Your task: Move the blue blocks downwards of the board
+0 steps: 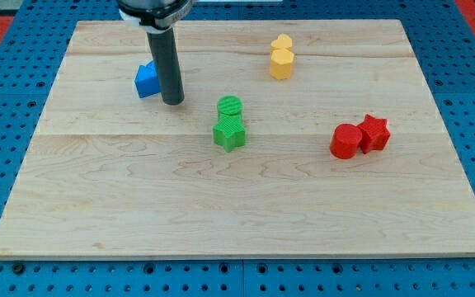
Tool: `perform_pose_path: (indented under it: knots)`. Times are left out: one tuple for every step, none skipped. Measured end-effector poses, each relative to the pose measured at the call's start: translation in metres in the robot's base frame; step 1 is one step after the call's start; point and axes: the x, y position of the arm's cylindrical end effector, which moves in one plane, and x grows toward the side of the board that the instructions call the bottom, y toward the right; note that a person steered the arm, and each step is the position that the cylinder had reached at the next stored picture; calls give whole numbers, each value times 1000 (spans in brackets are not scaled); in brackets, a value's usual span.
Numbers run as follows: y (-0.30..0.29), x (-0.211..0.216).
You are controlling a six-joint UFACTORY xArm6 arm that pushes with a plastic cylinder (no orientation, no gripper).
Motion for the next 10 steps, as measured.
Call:
perform_pose_path:
  knots:
    - [-56,0]
    - [-67,-26]
    - [-110,-61]
    - [-98,-88]
    - [-45,-96]
    - [-13,-94]
    - [-20,-78]
    - [-13,-70]
    - [-25,-60]
    - [-43,-56]
